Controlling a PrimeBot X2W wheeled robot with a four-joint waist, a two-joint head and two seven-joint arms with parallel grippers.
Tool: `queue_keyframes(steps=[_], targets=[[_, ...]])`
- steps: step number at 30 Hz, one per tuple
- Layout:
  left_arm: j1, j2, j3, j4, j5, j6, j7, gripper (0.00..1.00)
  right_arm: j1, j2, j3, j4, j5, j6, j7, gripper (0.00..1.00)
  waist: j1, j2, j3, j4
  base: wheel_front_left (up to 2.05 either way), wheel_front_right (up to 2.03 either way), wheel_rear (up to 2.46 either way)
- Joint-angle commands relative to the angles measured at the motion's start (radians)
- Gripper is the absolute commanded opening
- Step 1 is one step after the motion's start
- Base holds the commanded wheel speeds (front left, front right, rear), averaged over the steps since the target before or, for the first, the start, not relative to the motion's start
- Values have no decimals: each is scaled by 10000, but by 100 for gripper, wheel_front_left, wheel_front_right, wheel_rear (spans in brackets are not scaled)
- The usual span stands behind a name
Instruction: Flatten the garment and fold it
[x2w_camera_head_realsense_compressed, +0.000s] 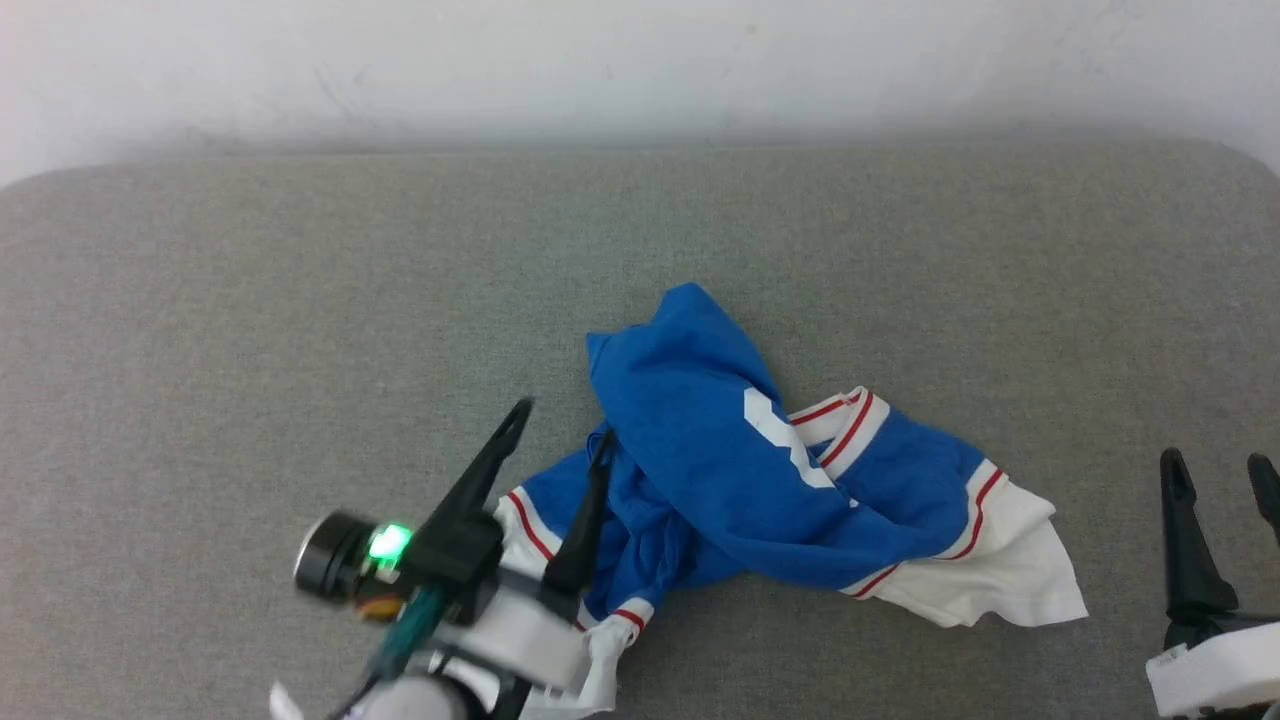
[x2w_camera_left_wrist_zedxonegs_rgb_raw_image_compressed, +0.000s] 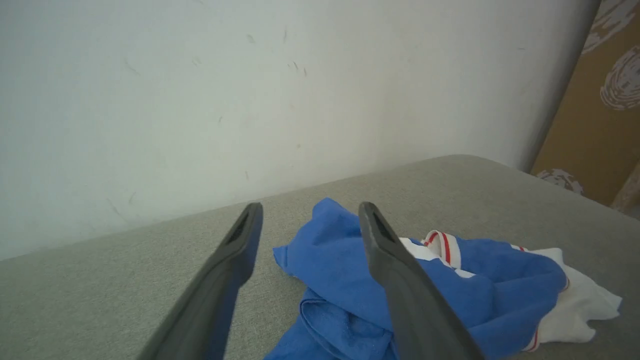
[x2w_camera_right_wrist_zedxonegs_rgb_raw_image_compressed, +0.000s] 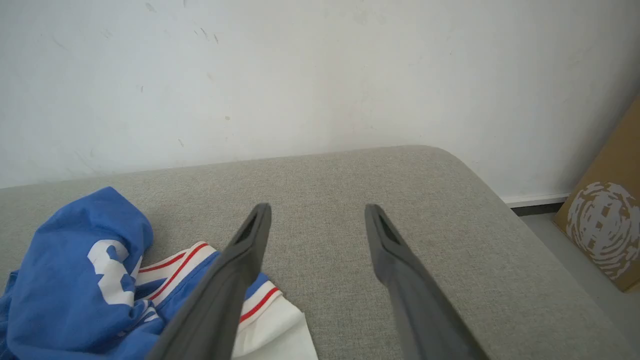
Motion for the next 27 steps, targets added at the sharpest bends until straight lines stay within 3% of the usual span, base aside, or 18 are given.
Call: queue_keyframes(steps=[1,4,8,13,20,21,22,27], targets=[[-679,72,-167,220,125,-251,525,100,-228,40,77,-58,63,-7,-51,100,0,1,284,-99,0,0,0],[-2033,76,-525,998,55,-729,1801,100,-414,41,103,-82,92,-7,-50,100,0,1,571,-64,0,0,0],[-3630,102,-877,2430,-116,-1035,3107,100,-641,42,267,-89,147,-7,15,100,0,1,1061,-108,0,0,0],[-4854,158,-878,4030,-67,-986,4274,100,-896,42,347,-106,190,-7,21,100,0,1,1587,-305,0,0,0],[-5360,186,-993,5385,-208,-1018,5037,98,-1100,42,275,-60,194,-7,12,100,0,1,1931,-528,0,0,0],[-5382,175,-1050,5481,-270,-1046,5049,45,-1118,42,267,-53,193,-7,7,100,0,1,1948,-538,0,0,0],[-5406,149,-1093,5529,-342,-1068,4975,0,-1134,42,257,-48,194,-7,5,100,0,1,1959,-539,0,0,0],[-5524,-12,-1053,5490,-660,-1024,4411,0,-1222,43,208,-17,192,-7,18,100,0,1,1884,-455,0,0,0]])
